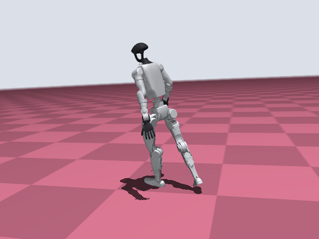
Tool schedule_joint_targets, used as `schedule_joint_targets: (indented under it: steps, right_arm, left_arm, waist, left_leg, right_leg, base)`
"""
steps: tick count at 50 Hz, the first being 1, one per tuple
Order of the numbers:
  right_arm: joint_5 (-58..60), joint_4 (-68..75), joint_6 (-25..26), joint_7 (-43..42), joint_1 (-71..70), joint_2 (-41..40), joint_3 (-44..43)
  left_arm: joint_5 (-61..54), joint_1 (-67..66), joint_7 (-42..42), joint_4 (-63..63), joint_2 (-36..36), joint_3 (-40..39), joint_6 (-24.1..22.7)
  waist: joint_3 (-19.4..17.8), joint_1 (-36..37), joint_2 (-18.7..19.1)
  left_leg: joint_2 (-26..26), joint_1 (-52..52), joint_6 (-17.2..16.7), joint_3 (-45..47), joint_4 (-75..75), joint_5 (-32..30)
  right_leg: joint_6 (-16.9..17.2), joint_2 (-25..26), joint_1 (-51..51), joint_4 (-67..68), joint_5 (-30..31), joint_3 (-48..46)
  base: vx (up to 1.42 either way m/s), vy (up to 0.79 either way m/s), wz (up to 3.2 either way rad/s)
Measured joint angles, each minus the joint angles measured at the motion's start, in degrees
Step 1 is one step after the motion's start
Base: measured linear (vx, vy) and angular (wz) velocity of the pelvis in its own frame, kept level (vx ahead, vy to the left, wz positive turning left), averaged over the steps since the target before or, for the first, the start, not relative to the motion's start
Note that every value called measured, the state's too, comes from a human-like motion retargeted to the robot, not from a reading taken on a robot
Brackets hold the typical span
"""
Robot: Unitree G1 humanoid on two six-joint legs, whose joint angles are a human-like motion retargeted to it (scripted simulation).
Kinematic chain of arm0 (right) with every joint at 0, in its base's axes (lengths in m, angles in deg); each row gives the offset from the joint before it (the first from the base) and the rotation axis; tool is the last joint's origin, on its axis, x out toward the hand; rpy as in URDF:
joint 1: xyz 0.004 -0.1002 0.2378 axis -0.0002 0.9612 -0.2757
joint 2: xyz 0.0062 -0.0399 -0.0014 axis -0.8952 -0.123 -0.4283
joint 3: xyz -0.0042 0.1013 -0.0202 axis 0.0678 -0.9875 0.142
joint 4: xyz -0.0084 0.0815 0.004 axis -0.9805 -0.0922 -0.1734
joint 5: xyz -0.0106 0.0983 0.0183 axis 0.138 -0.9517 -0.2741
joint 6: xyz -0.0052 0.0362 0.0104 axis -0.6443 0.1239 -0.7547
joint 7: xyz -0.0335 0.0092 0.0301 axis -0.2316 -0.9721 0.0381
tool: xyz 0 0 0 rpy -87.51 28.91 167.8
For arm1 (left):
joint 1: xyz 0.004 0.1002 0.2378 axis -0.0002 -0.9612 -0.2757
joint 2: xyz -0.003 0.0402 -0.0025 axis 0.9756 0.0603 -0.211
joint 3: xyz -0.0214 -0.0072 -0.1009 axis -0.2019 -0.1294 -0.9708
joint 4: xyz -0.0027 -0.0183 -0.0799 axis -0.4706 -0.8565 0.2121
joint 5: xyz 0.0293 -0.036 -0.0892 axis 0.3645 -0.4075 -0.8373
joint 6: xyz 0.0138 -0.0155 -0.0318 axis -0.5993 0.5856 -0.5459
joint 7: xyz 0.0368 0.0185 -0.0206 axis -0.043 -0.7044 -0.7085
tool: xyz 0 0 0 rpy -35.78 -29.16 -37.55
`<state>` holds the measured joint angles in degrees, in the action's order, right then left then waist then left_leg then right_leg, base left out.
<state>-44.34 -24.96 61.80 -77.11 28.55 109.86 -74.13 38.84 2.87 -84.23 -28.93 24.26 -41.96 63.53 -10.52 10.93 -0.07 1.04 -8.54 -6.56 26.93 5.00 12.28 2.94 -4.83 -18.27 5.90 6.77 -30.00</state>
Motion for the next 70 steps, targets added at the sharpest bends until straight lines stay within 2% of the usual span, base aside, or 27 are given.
schedule_joint_targets:
  steps: [2,4,5,6,7,9,13,17,19,22,25,27,30,33,35,38,42,45,48,50,53,57,60,63,66,68,70]
  right_arm:
    - [1.1,-0.8,0.1,3.9,2.3,-1.2,-2.3]
    - [0.8,0.2,0.0,4.9,4.3,-3.1,-3.1]
    - [0.1,1.0,0.1,4.6,5.1,-4.2,-3.3]
    - [-0.8,1.8,0.1,3.9,6.0,-4.9,-3.0]
    - [-1.6,2.7,0.2,3.4,6.8,-5.5,-2.7]
    - [-2.6,4.1,0.1,3.2,8.5,-6.0,-1.6]
    - [-2.6,6.6,-0.4,4.9,12.7,-6.3,0.6]
    - [-4.3,10.4,0.8,6.2,13.4,-6.5,2.7]
    - [-5.0,12.3,2.3,6.3,12.0,-6.6,3.9]
    - [-3.8,14.9,3.6,6.3,9.2,-7.1,6.4]
    - [-1.7,19.1,5.0,4.2,4.5,-6.9,9.6]
    - [-0.1,24.0,5.8,2.2,-0.2,-6.9,13.0]
    - [3.0,31.7,5.1,0.3,-7.3,-6.6,18.4]
    - [6.0,35.0,5.6,1.0,-11.7,-6.3,21.2]
    - [6.8,34.1,6.1,1.6,-13.9,-5.6,21.4]
    - [5.3,28.3,6.4,0.3,-16.1,-3.9,19.0]
    - [1.3,19.8,3.5,-2.7,-17.4,-2.8,14.3]
    - [-1.0,17.0,2.4,-3.0,-16.9,-3.7,11.9]
    - [-2.9,17.0,3.3,-1.7,-13.7,-5.9,11.5]
    - [-3.7,18.0,3.2,0.3,-9.7,-7.8,12.2]
    - [-2.2,20.9,3.2,5.0,-2.5,-11.0,14.2]
    - [3.3,24.6,3.8,10.8,6.4,-15.7,17.1]
    - [6.4,25.3,4.0,14.3,11.2,-17.6,19.6]
    - [6.1,24.8,3.5,16.6,14.0,-18.1,21.7]
    - [4.0,24.8,3.3,17.2,14.7,-17.9,23.1]
    - [3.0,25.4,3.9,17.0,13.9,-17.7,23.6]
    - [3.5,26.4,4.9,16.6,12.1,-17.7,23.7]
  left_arm:
    - [7.2,2.2,5.5,1.1,0.1,4.2,0.6]
    - [15.4,4.3,8.9,7.2,1.2,11.0,0.0]
    - [19.0,5.5,9.5,11.6,2.1,14.6,-0.5]
    - [21.7,6.9,9.1,17.3,3.2,17.7,-1.4]
    - [24.1,8.2,8.5,23.3,4.3,20.6,-2.2]
    - [27.3,10.9,7.2,36.4,6.2,24.9,-4.0]
    - [26.2,14.2,7.2,60.3,7.8,29.2,-8.6]
    - [13.4,14.8,11.0,74.8,5.9,29.9,-10.4]
    - [6.1,14.0,11.8,76.9,4.1,29.4,-10.0]
    - [-0.2,11.3,11.5,73.9,0.7,27.2,-10.0]
    - [-0.3,8.4,7.9,64.6,-2.9,24.0,-8.2]
    - [2.9,7.1,5.2,55.7,-4.3,21.7,-5.8]
    - [5.9,4.8,3.2,41.2,-4.9,18.6,-2.9]
    - [5.2,2.0,4.1,27.7,-3.1,15.6,0.6]
    - [3.9,1.0,5.5,19.8,-0.9,12.9,2.6]
    - [0.3,0.2,4.5,10.6,3.5,9.2,3.8]
    - [-3.6,-0.8,0.2,1.4,7.2,5.3,1.3]
    - [-1.9,-0.4,-1.2,-4.0,7.6,3.9,1.3]
    - [1.3,2.4,-0.2,-6.0,6.7,6.0,2.9]
    - [4.4,5.4,2.0,-5.4,6.0,8.7,2.8]
    - [11.9,12.0,5.7,-1.5,5.0,13.4,1.4]
    - [22.6,21.9,6.6,8.5,4.4,18.9,-0.2]
    - [26.0,28.8,5.6,18.2,4.3,22.0,-1.6]
    - [24.7,34.9,4.3,27.5,4.7,24.2,-3.8]
    - [19.9,40.3,4.1,34.8,5.0,25.6,-6.3]
    - [15.9,43.1,4.6,38.2,4.7,25.8,-7.4]
    - [13.2,44.9,5.1,40.2,4.3,25.3,-7.6]
  waist:
    - [1.3,0.4,1.6]
    - [4.1,1.3,1.2]
    - [5.1,1.6,0.8]
    - [4.9,1.7,1.2]
    - [4.5,1.7,1.6]
    - [3.5,0.9,3.0]
    - [3.6,-4.5,6.5]
    - [3.2,-11.4,6.5]
    - [1.9,-14.3,4.9]
    - [0.1,-15.6,2.4]
    - [-0.5,-13.4,-0.8]
    - [1.9,-13.6,-2.5]
    - [8.2,-14.0,-1.5]
    - [10.1,-9.4,-3.6]
    - [9.9,-6.2,-6.0]
    - [6.9,-0.5,-9.5]
    - [0.7,5.6,-9.1]
    - [-1.9,5.6,-8.7]
    - [-2.5,2.9,-9.3]
    - [-3.0,0.9,-8.7]
    - [-3.1,-2.1,-6.3]
    - [-1.1,-6.7,-4.9]
    - [-0.4,-10.3,-4.2]
    - [-0.1,-14.7,-3.7]
    - [0.0,-18.5,-4.3]
    - [-0.5,-20.5,-5.7]
    - [-1.6,-21.9,-7.4]
  left_leg:
    - [-1.0,2.5,3.6,-5.2,0.0,-0.2]
    - [-0.4,1.8,6.3,-10.7,-0.7,-0.2]
    - [0.1,1.1,6.9,-13.7,-1.8,0.0]
    - [0.6,1.7,6.7,-17.0,-2.8,0.4]
    - [1.1,2.5,6.5,-20.3,-3.8,0.8]
    - [2.4,4.7,5.6,-27.6,-5.3,1.4]
    - [3.9,8.4,2.9,-43.1,-7.0,1.3]
    - [6.7,12.5,0.5,-54.0,-6.8,-0.1]
    - [8.4,15.5,0.1,-55.7,-6.4,-0.4]
    - [10.1,19.1,2.5,-52.9,-7.9,0.0]
    - [13.5,16.4,9.2,-41.5,-18.2,-0.1]
    - [13.2,4.2,13.9,-27.1,-36.9,2.4]
    - [6.6,-15.9,19.5,-12.0,-60.1,5.8]
    - [10.5,-24.6,17.7,-12.1,-60.4,9.0]
    - [9.9,-25.9,17.3,-7.5,-54.0,9.3]
    - [9.5,-21.9,15.4,-3.2,-34.1,6.0]
    - [5.5,-12.7,10.4,-5.8,-7.6,1.5]
    - [1.3,-8.4,6.7,-3.9,-0.7,-1.0]
    - [0.3,-3.9,5.3,-1.6,-0.2,-2.3]
    - [0.0,-0.5,4.1,-4.3,-0.5,-0.8]
    - [-1.6,4.1,3.4,-9.6,-1.3,2.4]
    - [-2.2,6.5,3.0,-16.9,-2.2,4.2]
    - [-2.3,9.1,2.4,-20.7,-3.0,5.3]
    - [-2.4,11.6,1.8,-23.9,-3.8,6.1]
    - [-1.4,14.6,1.4,-26.5,-4.3,6.9]
    - [0.4,17.4,1.2,-28.2,-4.6,7.7]
    - [2.0,21.2,0.9,-29.8,-4.9,8.5]
  right_leg:
    - [-1.9,-0.6,6.5,16.8,2.8,5.2]
    - [0.8,1.8,20.6,36.9,2.7,17.4]
    - [3.2,4.8,27.2,44.8,1.9,23.9]
    - [3.8,6.2,30.9,49.6,0.2,26.0]
    - [3.6,6.6,34.1,53.6,-1.3,27.0]
    - [0.3,3.8,38.1,56.8,-4.0,25.0]
    - [-2.2,2.3,40.3,46.7,-11.1,25.8]
    - [-2.6,-4.7,33.6,18.1,-16.8,25.2]
    - [-0.2,-8.6,28.8,3.7,-18.9,26.3]
    - [4.9,-12.1,24.5,-5.5,-17.3,31.7]
    - [6.1,-16.4,21.2,-5.8,-12.6,28.5]
    - [5.1,-18.8,21.5,-4.7,-10.7,21.8]
    - [3.5,-17.3,25.7,-2.3,-12.3,14.4]
    - [3.2,-16.8,26.0,-1.3,-12.9,11.0]
    - [3.6,-16.8,24.6,-1.6,-13.0,9.3]
    - [4.5,-16.2,20.9,-3.2,-12.3,9.0]
    - [5.4,-10.8,12.7,-5.0,-11.6,9.8]
    - [4.5,-7.8,7.5,-4.4,-10.4,8.8]
    - [1.6,-7.0,5.1,-0.4,-5.8,6.5]
    - [-0.6,-6.7,4.1,5.0,-0.7,4.4]
    - [-3.4,-6.7,8.3,21.8,4.9,3.4]
    - [0.5,-0.2,24.1,41.7,0.2,16.3]
    - [-0.9,-0.1,32.1,45.7,-3.7,16.4]
    - [-2.5,-0.8,37.2,39.5,-8.0,14.7]
    - [-2.5,-1.4,38.4,22.9,-8.3,12.7]
    - [-1.2,-2.7,36.8,8.2,-6.4,9.4]
    - [2.3,-3.4,34.7,-4.2,-5.2,6.5]
  base:
    - [0.74,0.03,1.44]
    - [0.63,-0.01,1.74]
    - [0.60,-0.04,2.33]
    - [0.60,-0.04,2.67]
    - [0.61,-0.02,3.00]
    - [0.59,-0.03,3.45]
    - [0.53,-0.13,4.22]
    - [0.47,-0.25,4.37]
    - [0.44,-0.37,3.81]
    - [0.38,-0.42,2.64]
    - [0.31,-0.45,1.63]
    - [0.22,-0.44,2.13]
    - [0.20,-0.38,2.09]
    - [0.31,-0.31,0.90]
    - [0.40,-0.26,0.53]
    - [0.47,-0.21,-0.02]
    - [0.57,-0.10,-0.49]
    - [0.64,0.01,0.12]
    - [0.69,0.10,0.78]
    - [0.75,0.16,1.16]
    - [0.74,0.16,1.45]
    - [0.67,0.05,1.58]
    - [0.66,0.01,1.29]
    - [0.64,-0.05,1.16]
    - [0.65,-0.12,1.01]
    - [0.71,-0.17,0.86]
    - [0.77,-0.21,0.67]
